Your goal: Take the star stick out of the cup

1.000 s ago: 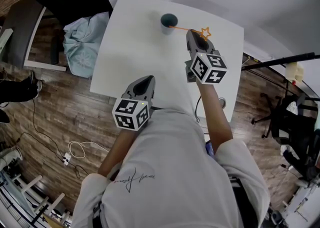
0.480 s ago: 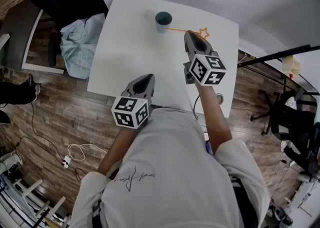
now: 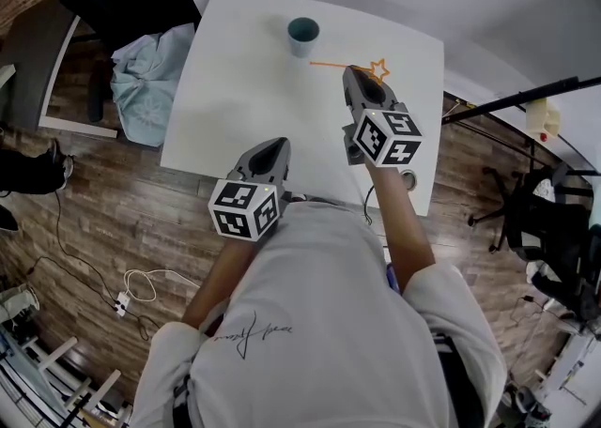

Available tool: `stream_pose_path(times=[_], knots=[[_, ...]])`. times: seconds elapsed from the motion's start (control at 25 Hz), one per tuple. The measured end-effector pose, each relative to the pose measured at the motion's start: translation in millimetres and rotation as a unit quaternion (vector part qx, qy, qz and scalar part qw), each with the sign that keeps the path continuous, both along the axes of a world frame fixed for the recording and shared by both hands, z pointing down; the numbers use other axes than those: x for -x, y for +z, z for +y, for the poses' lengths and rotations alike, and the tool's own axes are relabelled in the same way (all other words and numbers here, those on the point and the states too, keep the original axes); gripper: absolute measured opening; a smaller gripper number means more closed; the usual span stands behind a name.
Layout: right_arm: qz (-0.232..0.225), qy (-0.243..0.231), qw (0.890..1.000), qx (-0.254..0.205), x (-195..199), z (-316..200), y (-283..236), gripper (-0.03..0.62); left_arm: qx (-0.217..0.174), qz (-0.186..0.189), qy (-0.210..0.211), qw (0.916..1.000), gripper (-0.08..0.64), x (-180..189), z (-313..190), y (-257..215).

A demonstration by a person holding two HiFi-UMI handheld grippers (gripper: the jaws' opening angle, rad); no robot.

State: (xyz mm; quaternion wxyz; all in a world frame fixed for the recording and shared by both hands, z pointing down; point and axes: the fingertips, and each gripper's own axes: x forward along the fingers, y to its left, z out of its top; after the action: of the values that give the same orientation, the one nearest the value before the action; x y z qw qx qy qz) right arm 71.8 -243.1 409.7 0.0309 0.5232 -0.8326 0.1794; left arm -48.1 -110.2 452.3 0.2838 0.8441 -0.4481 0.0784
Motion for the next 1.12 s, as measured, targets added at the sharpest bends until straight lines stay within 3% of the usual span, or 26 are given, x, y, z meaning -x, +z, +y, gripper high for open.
stream_pose_path(times=[0.36,0.6,1.12], knots=[[-0.001,-0.007,1.0,0.015,2,21,11,0.025,0.002,0.007,-0.005,1.0,0.003,-1,8,2],[0.0,-0.013,0.999,0.03,2,34,20,0.025,-0.017,-0.029,0.014,0.9993,0.003,-10,12,1],[0.024,-0.035,0.997,0.067,5,66,48,0.025,0.009,-0.013,0.002,0.9999,0.003,-6,23,11]])
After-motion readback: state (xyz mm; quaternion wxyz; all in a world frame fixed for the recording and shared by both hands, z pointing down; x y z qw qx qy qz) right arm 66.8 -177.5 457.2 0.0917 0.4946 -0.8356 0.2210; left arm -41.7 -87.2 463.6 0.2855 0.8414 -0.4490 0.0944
